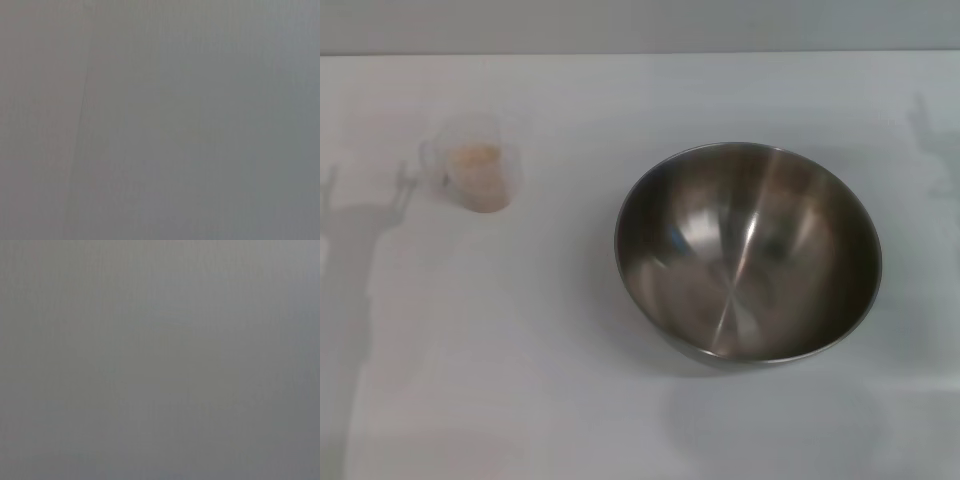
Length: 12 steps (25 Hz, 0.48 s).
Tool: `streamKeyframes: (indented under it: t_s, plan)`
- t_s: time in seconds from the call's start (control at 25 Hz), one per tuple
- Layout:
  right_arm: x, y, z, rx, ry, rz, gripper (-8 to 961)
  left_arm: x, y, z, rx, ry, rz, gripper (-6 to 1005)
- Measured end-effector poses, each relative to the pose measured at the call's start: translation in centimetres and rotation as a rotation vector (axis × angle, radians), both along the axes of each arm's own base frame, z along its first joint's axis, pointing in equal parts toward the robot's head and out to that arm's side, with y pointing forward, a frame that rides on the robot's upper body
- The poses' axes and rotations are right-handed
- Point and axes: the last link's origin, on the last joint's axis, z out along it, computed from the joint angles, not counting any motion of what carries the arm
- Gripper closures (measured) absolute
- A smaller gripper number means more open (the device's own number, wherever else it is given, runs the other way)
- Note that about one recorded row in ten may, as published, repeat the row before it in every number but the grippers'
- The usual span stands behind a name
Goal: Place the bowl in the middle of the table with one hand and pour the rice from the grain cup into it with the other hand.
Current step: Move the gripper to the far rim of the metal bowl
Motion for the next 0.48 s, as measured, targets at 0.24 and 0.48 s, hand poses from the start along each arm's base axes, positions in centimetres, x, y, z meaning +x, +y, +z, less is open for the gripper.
streamKeyframes:
  t_s: [0.24, 0.48]
  plan:
    - [-0.04, 0.01, -0.01, 0.000, 0.002, 0.001, 213, -0.06, -0.04, 0.01, 0.000, 0.001, 0.002, 131]
    - [-0.08, 0.14, -0.29, -0.018, -0.002, -0.001, 213, -0.12, 0.00, -0.03, -0.004, 0.003, 0.005, 131]
